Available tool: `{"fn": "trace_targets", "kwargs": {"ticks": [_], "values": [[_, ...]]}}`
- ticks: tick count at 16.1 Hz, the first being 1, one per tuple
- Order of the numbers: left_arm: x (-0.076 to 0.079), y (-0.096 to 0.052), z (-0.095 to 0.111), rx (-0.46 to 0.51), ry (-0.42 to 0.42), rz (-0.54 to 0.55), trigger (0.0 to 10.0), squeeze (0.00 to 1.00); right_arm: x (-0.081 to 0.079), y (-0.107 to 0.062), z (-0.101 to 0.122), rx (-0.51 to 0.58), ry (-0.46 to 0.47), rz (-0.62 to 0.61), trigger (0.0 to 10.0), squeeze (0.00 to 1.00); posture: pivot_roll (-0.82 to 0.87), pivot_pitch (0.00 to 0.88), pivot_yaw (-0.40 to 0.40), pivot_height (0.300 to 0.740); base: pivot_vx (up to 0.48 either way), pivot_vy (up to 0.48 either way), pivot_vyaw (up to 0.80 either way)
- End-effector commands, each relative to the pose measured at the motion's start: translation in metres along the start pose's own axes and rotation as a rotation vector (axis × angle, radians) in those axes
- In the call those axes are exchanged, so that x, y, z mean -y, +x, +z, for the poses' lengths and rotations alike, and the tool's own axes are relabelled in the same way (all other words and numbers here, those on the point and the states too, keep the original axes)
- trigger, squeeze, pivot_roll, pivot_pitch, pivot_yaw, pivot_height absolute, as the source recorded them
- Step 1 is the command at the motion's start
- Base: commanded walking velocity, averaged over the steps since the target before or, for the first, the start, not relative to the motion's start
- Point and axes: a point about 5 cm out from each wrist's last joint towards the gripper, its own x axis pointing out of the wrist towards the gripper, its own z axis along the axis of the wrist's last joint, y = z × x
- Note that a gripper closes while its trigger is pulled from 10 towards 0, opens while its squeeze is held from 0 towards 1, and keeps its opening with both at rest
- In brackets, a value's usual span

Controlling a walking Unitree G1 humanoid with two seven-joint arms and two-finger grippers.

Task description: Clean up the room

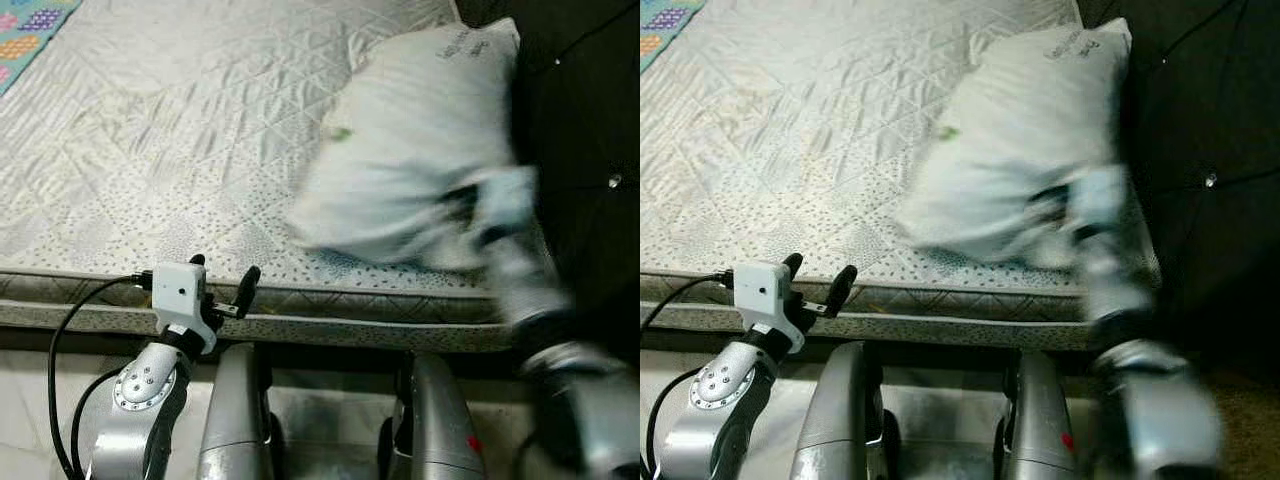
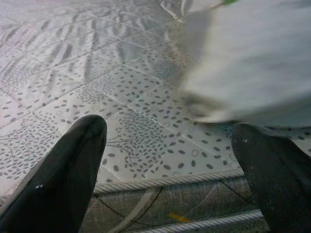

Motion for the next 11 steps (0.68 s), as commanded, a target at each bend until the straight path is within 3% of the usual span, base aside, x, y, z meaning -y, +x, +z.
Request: {"fn": "trace_targets", "kwargs": {"ticks": [1, 2, 5, 9, 11], "values": [[-0.002, 0.001, -0.001, -0.006, 0.011, 0.001, 10.0, 0.00, 0.023, 0.006, 0.036, 0.105, -0.015, -0.064, 0.0, 0.00, 0.05, 0.179, 0.079, 0.546, 0.000, 0.000, 0.00], [-0.003, 0.001, -0.001, -0.005, 0.013, 0.003, 10.0, 0.00, 0.040, 0.008, 0.053, 0.124, -0.048, -0.104, 0.0, 0.00, 0.05, 0.179, 0.081, 0.546, 0.000, 0.000, 0.00], [-0.003, 0.003, -0.001, -0.006, 0.015, 0.001, 10.0, 0.00, 0.066, 0.007, 0.077, 0.160, -0.138, -0.176, 0.0, 0.00, 0.04, 0.196, 0.091, 0.546, 0.000, 0.000, 0.00], [-0.001, 0.004, -0.002, -0.007, 0.012, -0.007, 10.0, 0.00, 0.078, 0.002, 0.071, 0.145, -0.133, -0.183, 0.0, 0.00, 0.02, 0.190, 0.094, 0.546, 0.000, 0.000, 0.00], [-0.001, 0.003, -0.003, -0.010, 0.011, -0.010, 10.0, 0.00, 0.083, -0.006, 0.048, 0.135, -0.068, -0.164, 0.0, 0.00, 0.02, 0.190, 0.094, 0.546, 0.000, 0.000, 0.00]]}}
